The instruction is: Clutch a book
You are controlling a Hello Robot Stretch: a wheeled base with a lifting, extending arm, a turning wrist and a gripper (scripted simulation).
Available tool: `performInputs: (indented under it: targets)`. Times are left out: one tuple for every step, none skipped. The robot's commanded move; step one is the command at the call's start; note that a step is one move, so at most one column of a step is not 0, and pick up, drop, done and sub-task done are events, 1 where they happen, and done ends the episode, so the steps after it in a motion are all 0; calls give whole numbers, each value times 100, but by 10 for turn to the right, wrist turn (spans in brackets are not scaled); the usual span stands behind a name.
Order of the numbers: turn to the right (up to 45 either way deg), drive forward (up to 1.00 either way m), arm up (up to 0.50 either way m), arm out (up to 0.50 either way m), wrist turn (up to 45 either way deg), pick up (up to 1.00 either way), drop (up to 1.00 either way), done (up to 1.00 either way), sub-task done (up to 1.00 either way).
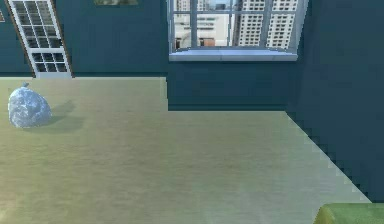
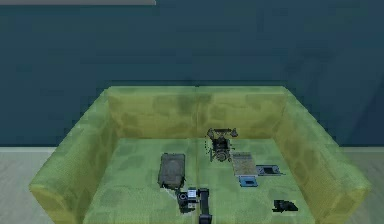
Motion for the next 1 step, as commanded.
performInputs:
  targets:
    - [0,0,0,0,0,0,0,100,0]
